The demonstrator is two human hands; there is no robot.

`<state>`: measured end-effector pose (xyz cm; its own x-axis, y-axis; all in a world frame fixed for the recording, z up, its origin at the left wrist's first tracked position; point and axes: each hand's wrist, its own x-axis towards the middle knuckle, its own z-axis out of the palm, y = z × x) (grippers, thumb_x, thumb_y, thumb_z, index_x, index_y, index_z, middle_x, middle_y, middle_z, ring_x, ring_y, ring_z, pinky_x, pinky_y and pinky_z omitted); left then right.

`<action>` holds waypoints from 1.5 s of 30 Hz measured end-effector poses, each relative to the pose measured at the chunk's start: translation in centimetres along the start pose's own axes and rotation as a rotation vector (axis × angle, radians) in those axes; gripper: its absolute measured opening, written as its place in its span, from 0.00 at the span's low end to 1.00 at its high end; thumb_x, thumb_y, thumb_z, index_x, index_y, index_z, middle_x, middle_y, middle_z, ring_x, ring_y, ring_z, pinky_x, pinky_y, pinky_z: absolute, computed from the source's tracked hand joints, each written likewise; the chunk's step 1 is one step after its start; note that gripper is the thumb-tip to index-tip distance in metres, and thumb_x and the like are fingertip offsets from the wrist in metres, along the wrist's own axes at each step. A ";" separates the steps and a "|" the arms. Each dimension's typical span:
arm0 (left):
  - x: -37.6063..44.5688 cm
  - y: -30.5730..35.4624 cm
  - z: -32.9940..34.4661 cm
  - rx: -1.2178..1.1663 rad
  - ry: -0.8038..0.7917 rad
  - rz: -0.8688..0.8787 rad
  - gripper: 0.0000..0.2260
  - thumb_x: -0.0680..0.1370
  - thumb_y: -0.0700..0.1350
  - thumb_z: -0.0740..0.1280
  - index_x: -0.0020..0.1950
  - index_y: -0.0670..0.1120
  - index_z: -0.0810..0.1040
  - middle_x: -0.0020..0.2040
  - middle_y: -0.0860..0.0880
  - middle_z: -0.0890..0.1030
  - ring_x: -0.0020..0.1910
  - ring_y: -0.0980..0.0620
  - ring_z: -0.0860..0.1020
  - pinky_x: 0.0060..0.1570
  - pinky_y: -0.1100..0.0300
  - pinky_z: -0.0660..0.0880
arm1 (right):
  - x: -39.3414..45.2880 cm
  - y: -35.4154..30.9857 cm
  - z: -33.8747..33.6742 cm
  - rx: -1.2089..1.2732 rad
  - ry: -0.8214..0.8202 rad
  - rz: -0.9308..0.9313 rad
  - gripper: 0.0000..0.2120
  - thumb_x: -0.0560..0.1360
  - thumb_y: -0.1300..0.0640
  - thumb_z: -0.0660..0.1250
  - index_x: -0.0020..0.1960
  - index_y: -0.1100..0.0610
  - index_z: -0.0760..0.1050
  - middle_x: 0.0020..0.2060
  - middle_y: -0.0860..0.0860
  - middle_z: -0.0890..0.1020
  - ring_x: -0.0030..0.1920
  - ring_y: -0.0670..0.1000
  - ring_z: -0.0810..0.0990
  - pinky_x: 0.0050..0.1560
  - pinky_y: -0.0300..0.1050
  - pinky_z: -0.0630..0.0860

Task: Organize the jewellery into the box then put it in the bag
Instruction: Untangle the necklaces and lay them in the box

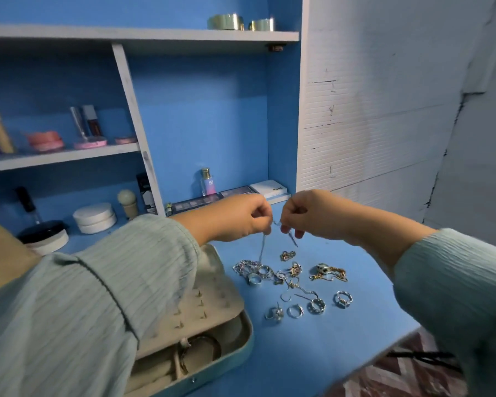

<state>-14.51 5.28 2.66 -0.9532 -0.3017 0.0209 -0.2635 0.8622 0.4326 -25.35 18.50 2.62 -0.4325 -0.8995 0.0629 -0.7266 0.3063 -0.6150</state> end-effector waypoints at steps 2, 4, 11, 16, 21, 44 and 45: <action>0.0 0.3 -0.8 -0.040 0.063 -0.029 0.06 0.79 0.48 0.61 0.42 0.54 0.71 0.41 0.61 0.79 0.45 0.57 0.76 0.50 0.61 0.71 | 0.1 -0.4 -0.7 0.132 0.033 0.012 0.07 0.76 0.59 0.61 0.40 0.55 0.74 0.38 0.47 0.83 0.33 0.43 0.77 0.32 0.36 0.68; 0.1 0.2 -1.5 -0.103 0.129 -0.052 0.05 0.78 0.50 0.61 0.42 0.53 0.72 0.40 0.59 0.80 0.43 0.55 0.75 0.52 0.55 0.72 | 0.1 -0.8 -1.3 0.210 0.078 0.014 0.07 0.77 0.60 0.60 0.40 0.56 0.73 0.36 0.48 0.83 0.33 0.44 0.77 0.32 0.38 0.69; -0.4 1.2 -3.2 -0.216 0.176 -0.033 0.04 0.78 0.50 0.64 0.43 0.55 0.73 0.37 0.56 0.78 0.38 0.56 0.75 0.53 0.53 0.73 | -0.6 -1.9 -2.8 0.303 0.222 0.034 0.07 0.76 0.61 0.62 0.41 0.58 0.75 0.29 0.47 0.79 0.27 0.42 0.73 0.28 0.35 0.68; -2.0 2.0 -3.2 -0.123 0.125 -0.090 0.06 0.76 0.56 0.65 0.45 0.55 0.77 0.39 0.58 0.78 0.40 0.59 0.75 0.47 0.63 0.72 | -1.8 -1.3 -3.3 0.308 0.242 0.101 0.08 0.77 0.59 0.62 0.40 0.58 0.75 0.32 0.49 0.78 0.30 0.44 0.72 0.31 0.37 0.69; -3.1 2.3 -2.6 -0.191 0.106 -0.123 0.08 0.76 0.54 0.66 0.44 0.51 0.80 0.35 0.57 0.78 0.37 0.60 0.74 0.41 0.69 0.69 | -3.3 -0.1 -3.0 0.347 0.227 0.167 0.08 0.77 0.58 0.61 0.41 0.59 0.74 0.34 0.54 0.76 0.34 0.50 0.71 0.34 0.40 0.68; -4.5 4.4 -0.6 -0.402 0.134 -0.182 0.15 0.80 0.56 0.58 0.40 0.49 0.74 0.41 0.56 0.81 0.43 0.57 0.77 0.44 0.61 0.68 | -6.2 1.5 -2.4 0.386 0.106 0.214 0.07 0.73 0.51 0.70 0.44 0.54 0.82 0.33 0.51 0.72 0.36 0.50 0.66 0.33 0.39 0.68; -4.5 4.6 -0.6 -0.463 0.129 -0.206 0.16 0.80 0.57 0.56 0.39 0.50 0.73 0.41 0.56 0.82 0.44 0.57 0.78 0.45 0.60 0.69 | -6.3 1.3 -2.4 0.375 0.096 0.212 0.07 0.72 0.50 0.70 0.44 0.54 0.81 0.32 0.51 0.72 0.35 0.50 0.66 0.33 0.39 0.68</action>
<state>-11.37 10.41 5.08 -0.8548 -0.5190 -0.0082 -0.3222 0.5182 0.7923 -24.85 25.36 3.26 -0.6118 -0.7903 -0.0338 -0.3796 0.3308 -0.8640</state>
